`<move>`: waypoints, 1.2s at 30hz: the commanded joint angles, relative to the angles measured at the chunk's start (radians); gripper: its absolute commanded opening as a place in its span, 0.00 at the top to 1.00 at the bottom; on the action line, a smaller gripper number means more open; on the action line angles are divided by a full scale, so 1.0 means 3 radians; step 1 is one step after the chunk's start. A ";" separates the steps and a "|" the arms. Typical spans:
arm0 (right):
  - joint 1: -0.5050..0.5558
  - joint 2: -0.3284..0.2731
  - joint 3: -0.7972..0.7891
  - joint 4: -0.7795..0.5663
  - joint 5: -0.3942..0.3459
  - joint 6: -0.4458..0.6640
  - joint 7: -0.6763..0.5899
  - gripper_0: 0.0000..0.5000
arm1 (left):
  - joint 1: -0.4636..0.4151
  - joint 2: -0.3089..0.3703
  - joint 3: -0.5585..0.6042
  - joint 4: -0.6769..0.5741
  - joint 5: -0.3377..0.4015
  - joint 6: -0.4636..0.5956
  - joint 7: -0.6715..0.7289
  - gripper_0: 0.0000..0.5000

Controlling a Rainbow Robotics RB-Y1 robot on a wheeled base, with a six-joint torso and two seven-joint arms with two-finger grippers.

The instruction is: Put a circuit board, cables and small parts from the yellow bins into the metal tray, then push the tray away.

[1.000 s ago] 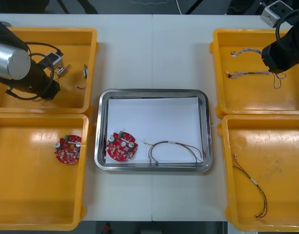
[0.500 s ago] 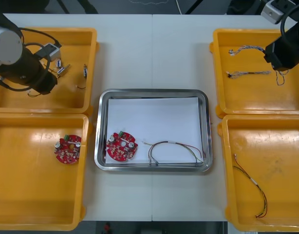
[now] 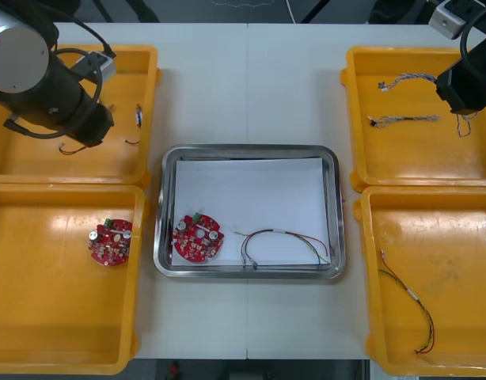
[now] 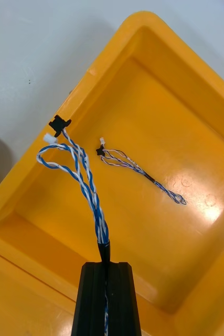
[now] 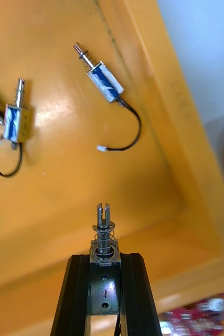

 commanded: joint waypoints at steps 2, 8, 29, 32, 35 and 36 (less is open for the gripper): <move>0.0005 -0.0133 0.0010 -0.0112 0.0029 0.0011 0.0092 1.00 | -0.0116 -0.0293 0.0056 -0.0409 -0.0104 0.0402 0.0519 1.00; 0.0005 -0.0133 0.0015 -0.0112 0.0034 0.0011 0.0092 1.00 | -0.0203 -0.0595 -0.0097 -0.0583 -0.0237 0.0678 0.0913 1.00; 0.0005 -0.0133 0.0015 -0.0127 0.0024 0.0011 0.0092 1.00 | -0.0208 -0.1066 -0.1150 -0.0062 -0.0958 -0.0028 0.1562 1.00; 0.0005 -0.0133 0.0015 -0.0127 0.0024 0.0011 0.0087 1.00 | -0.0208 -0.1096 -0.1181 0.0005 -0.0948 -0.0104 0.1608 1.00; 0.0005 -0.0128 0.0015 -0.0127 0.0019 0.0011 0.0092 1.00 | -0.0203 -0.1106 -0.1253 0.0030 -0.0948 -0.0191 0.1664 0.99; 0.0005 -0.0133 0.0015 -0.0127 0.0019 0.0011 0.0092 1.00 | -0.0203 -0.1106 -0.1278 0.0041 -0.0948 -0.0227 0.1690 0.99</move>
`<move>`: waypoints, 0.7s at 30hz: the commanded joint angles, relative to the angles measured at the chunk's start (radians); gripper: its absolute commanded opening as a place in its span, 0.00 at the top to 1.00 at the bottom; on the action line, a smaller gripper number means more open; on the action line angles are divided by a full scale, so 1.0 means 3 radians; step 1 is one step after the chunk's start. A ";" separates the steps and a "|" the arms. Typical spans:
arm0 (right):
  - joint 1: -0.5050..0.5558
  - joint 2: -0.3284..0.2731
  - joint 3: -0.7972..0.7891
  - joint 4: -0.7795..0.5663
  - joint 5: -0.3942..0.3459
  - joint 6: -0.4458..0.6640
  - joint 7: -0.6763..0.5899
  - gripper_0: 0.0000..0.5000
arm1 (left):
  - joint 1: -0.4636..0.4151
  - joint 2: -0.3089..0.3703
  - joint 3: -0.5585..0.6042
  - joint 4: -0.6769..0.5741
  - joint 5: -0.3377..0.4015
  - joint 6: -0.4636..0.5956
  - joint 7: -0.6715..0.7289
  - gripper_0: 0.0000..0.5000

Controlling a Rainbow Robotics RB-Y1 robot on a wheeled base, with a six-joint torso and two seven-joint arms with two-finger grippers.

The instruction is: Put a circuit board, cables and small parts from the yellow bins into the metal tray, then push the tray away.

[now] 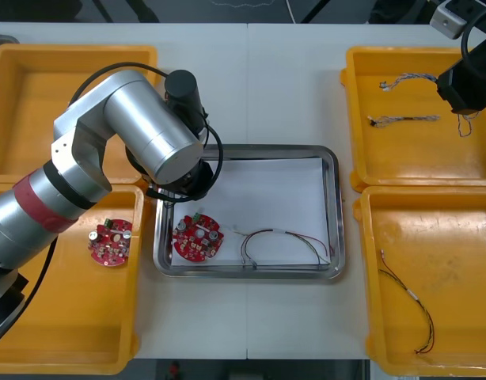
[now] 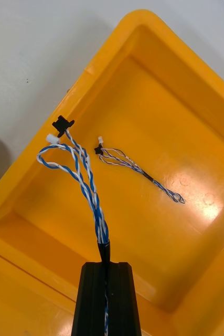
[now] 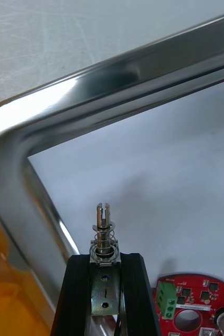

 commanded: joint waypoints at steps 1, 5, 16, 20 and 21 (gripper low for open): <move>0.0004 -0.0121 0.0015 -0.0124 0.0018 0.0011 0.0097 1.00 | -0.0144 -0.0077 -0.0144 0.0011 -0.0039 -0.0149 0.0334 0.99; 0.0004 -0.0121 0.0020 -0.0124 0.0013 0.0011 0.0102 1.00 | -0.0129 -0.0077 -0.0221 0.0021 -0.0085 -0.0169 0.0400 0.99; 0.0004 -0.0121 0.0030 -0.0124 0.0008 0.0011 0.0154 1.00 | -0.0104 -0.0057 -0.0201 0.0011 -0.0116 -0.0246 0.0482 0.00; 0.0004 -0.0126 0.0030 -0.0129 0.0003 0.0011 0.0179 1.00 | -0.0104 -0.0057 -0.0093 -0.0065 -0.0085 -0.0236 0.0492 0.00; 0.0004 -0.0126 0.0035 -0.0134 0.0003 0.0011 0.0184 1.00 | -0.0104 -0.0057 -0.0068 -0.0081 -0.0070 -0.0236 0.0492 0.00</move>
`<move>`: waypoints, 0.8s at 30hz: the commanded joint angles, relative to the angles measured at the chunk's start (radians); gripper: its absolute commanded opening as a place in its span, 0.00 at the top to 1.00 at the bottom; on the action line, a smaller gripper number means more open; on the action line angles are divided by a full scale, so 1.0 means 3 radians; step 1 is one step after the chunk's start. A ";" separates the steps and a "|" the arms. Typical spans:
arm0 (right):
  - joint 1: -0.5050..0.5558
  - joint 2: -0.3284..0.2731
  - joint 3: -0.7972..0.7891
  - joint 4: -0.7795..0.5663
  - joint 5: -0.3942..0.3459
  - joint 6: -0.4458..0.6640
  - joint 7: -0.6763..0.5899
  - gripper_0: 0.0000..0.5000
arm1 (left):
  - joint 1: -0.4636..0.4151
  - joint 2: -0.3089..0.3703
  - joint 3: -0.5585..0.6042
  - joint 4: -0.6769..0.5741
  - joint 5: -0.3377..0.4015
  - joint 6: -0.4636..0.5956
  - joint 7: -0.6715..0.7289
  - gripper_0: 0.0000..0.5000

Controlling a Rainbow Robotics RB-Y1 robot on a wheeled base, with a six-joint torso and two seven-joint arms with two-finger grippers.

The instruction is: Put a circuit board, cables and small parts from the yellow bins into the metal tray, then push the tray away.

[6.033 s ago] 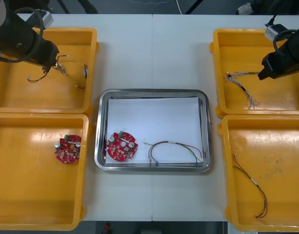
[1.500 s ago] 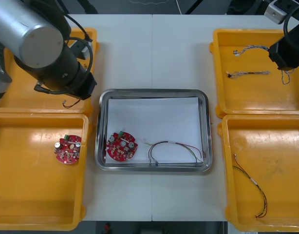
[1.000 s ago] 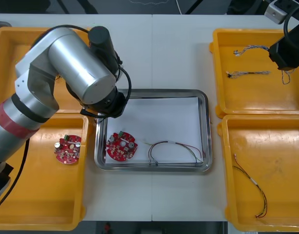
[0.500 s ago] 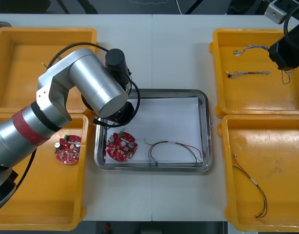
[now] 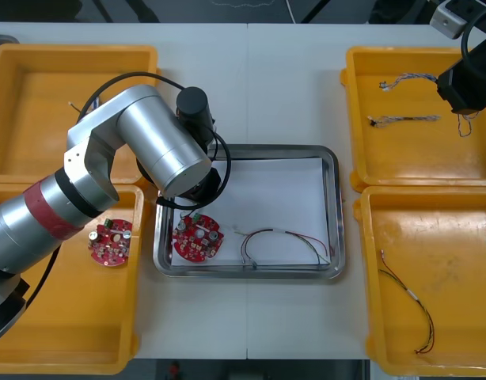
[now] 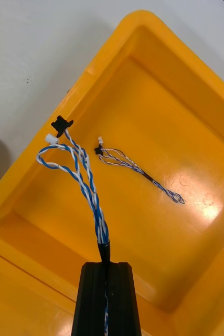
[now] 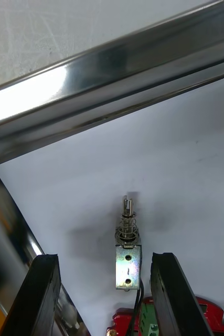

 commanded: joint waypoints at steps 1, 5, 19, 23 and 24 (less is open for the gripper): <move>0.0004 -0.0120 0.0056 -0.0140 -0.0002 0.0011 0.0182 1.00 | -0.0104 -0.0036 0.0184 -0.0170 0.0014 -0.0001 0.0318 0.00; 0.0004 -0.0126 0.0168 -0.0247 -0.0007 0.0011 0.0177 1.00 | -0.0104 0.0004 0.0383 -0.0328 0.0090 0.0127 0.0282 0.00; -0.0042 -0.0100 0.0869 -0.0749 -0.0222 0.0011 0.0152 1.00 | -0.0104 0.0286 0.1217 -0.0645 0.0474 0.0607 -0.0168 0.00; -0.0129 0.0023 0.1094 -0.0769 -0.0263 0.0011 0.0167 1.00 | -0.0104 0.0393 0.1478 -0.0589 0.0561 0.0694 -0.0383 0.00; -0.0155 0.0069 0.1165 -0.0769 -0.0263 0.0011 0.0172 1.00 | -0.0104 0.0419 0.1559 -0.0543 0.0591 0.0694 -0.0429 0.00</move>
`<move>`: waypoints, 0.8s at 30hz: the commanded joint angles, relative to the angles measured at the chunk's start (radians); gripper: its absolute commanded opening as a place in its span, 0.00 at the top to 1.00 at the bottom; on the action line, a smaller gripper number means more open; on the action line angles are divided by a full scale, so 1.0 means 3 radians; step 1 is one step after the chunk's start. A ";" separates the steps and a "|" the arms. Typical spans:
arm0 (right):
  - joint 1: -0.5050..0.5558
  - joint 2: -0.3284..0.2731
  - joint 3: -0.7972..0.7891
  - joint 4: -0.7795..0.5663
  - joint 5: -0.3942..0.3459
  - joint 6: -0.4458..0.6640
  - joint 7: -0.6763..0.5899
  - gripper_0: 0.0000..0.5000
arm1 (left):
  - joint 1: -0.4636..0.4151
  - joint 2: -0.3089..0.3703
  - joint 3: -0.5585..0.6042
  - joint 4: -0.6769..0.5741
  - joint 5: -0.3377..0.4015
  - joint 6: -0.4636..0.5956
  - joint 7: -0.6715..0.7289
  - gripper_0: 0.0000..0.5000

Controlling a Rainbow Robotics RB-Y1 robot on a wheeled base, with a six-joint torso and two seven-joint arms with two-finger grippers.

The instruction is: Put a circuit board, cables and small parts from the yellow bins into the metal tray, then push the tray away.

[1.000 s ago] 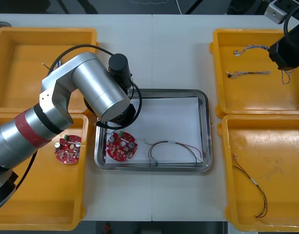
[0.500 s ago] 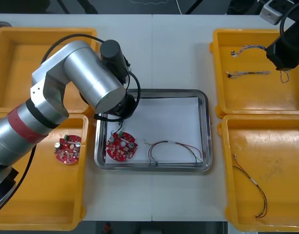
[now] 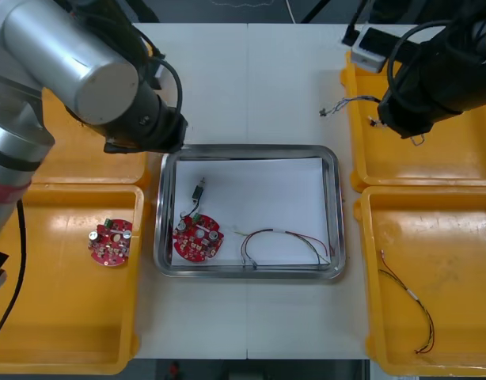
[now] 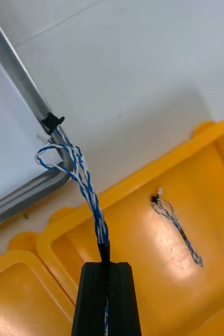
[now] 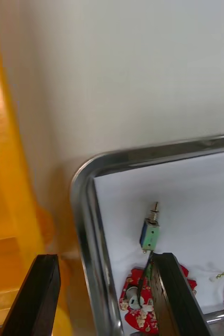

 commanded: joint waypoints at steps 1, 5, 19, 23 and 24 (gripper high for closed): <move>-0.0168 0.0091 0.0275 -0.0092 -0.0040 0.0011 0.0070 1.00 | -0.0104 0.0222 0.0348 0.0012 0.0128 0.0072 -0.0428 0.00; -0.0229 0.0162 0.0623 -0.0092 -0.0035 0.0011 0.0085 1.00 | -0.0170 0.0320 0.0512 0.0206 0.0133 0.0072 -0.0474 0.00; -0.0265 0.0362 0.1518 0.0444 0.0057 -0.0319 0.0126 1.00 | -0.0712 0.0422 0.0542 0.1387 -0.0097 -0.0179 -0.0576 0.00; -0.0265 0.0443 0.1595 0.0664 0.0098 -0.0601 0.0137 1.00 | -0.0835 0.0422 0.0593 0.1740 -0.0174 -0.0363 -0.0689 0.00; -0.0275 0.0459 0.1636 0.0731 0.0109 -0.0687 0.0147 1.00 | -0.0860 0.0422 0.0609 0.1832 -0.0200 -0.0414 -0.0745 0.00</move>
